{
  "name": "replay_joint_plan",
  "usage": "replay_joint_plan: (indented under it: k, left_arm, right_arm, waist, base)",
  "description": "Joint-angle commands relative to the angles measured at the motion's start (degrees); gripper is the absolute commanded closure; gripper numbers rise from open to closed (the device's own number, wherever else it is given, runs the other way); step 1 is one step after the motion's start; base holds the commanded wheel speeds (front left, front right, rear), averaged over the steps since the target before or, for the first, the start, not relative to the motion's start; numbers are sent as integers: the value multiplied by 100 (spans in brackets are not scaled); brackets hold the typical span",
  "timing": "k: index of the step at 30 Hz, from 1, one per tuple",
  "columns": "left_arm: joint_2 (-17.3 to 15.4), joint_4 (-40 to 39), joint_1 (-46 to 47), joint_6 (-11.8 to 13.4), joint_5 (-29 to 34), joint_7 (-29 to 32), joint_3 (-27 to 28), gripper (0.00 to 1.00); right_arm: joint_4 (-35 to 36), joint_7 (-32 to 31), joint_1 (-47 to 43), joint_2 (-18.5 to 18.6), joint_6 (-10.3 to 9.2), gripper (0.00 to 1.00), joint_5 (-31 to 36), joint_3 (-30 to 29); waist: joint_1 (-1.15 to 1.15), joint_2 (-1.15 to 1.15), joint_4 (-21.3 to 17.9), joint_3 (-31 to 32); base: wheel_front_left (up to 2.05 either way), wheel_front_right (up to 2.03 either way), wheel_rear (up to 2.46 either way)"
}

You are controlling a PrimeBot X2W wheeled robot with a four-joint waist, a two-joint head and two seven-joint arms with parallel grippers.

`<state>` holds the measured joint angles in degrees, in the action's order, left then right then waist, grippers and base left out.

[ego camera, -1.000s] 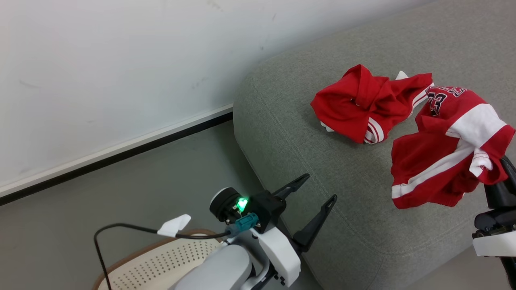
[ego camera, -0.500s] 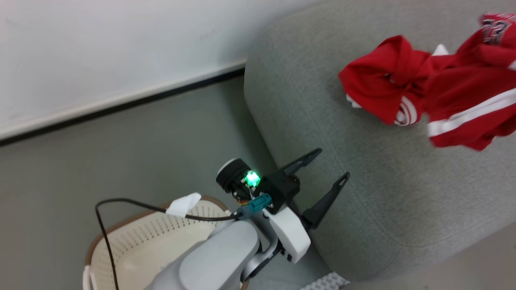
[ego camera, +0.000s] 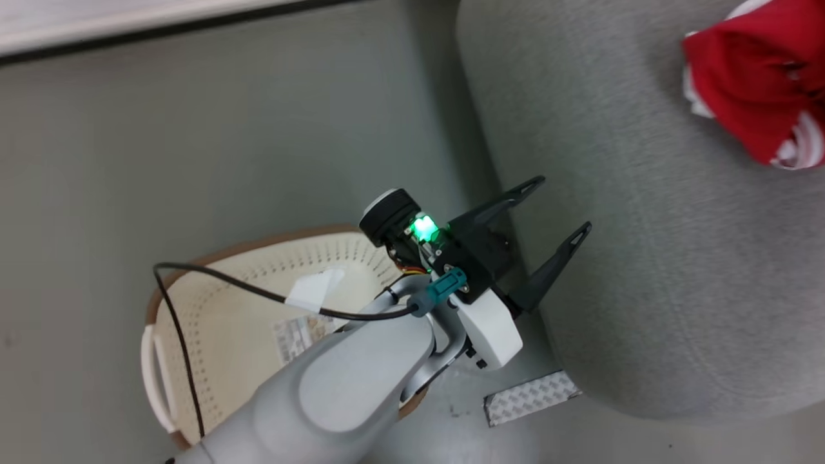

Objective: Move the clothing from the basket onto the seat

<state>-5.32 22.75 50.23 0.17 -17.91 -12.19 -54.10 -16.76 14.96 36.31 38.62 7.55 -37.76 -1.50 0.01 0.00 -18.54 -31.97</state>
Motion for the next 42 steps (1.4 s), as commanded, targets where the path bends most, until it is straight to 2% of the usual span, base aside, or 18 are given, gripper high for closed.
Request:
replay_joint_plan:
  k: [1, 3, 4, 5, 10, 16, 17, 18, 19, 20, 32, 42]
  left_arm:
    - [1, 18, 100, 38, 53, -35, 4, 0]
    - [13, 26, 124, 45, 60, -46, 2, 0]
    - [26, 52, 144, 72, 58, -73, 1, 0]
    - [26, 52, 144, 72, 58, -73, 1, 0]
    - [73, 141, 178, 91, 0, -148, 9, 0]
    - [115, 190, 207, 137, -52, -211, 38, 0]
    - [122, 197, 193, 143, -65, -228, 42, 0]
    - [128, 207, 168, 138, -80, -243, 45, 0]
    - [136, 213, 140, 140, -85, -254, 48, 0]
    - [139, 228, 108, 138, -95, -257, 52, 0]
    - [41, 243, -396, 128, -319, -297, 246, 0]
    - [-225, -65, -1090, 181, -391, -299, 685, 0]
  right_arm:
    - [-271, 14, 157, 122, -13, 100, -81, 136]
    - [-427, 14, 240, 178, -13, 100, -154, 238]
    - [-797, 13, 353, 270, -13, 100, -275, 530]
    - [-797, 13, 353, 270, -13, 100, -275, 530]
    - [-1568, -88, 740, 434, -13, 100, -664, 1422]
    - [-2387, -771, 1141, 564, -13, 100, -1144, 2473]
    - [-2529, -943, 1163, 566, -14, 89, -1233, 2615]
    - [-2623, -1113, 1182, 563, -13, 66, -1320, 2776]
    - [-2678, -1201, 1242, 576, -13, 36, -1401, 2907]
    - [-2723, -1212, 1302, 600, -13, 0, -1447, 3008]
    - [-3041, -1068, 1334, 723, -13, 0, -1832, 4189]
    - [-2336, -504, 1374, 1050, -13, 0, -1980, 4887]
  waist:
    - [-1, 0, 336, -379]
    - [-1, 0, 384, -429]
    - [-1, 0, 473, -492]
    - [-1, 0, 473, -492]
    - [-1, 0, 639, -538]
    - [-1, 0, 776, -478]
    - [-1, 0, 792, -445]
    - [-1, 0, 804, -407]
    - [-1, 0, 815, -366]
    - [-1, 0, 823, -314]
    - [-1, 0, 645, 766]
    - [-1, 0, 424, 1830]
  base:
    - [0, 0, 0]
    - [0, 0, 0]
    - [0, 0, 0]
    - [0, 0, 0]
    - [0, 0, 0]
    - [0, 0, 0]
    - [0, 0, 0]
    - [0, 0, 0]
    - [0, 0, 0]
    - [0, 0, 0]
    - [0, 0, 0]
    - [0, 0, 0]
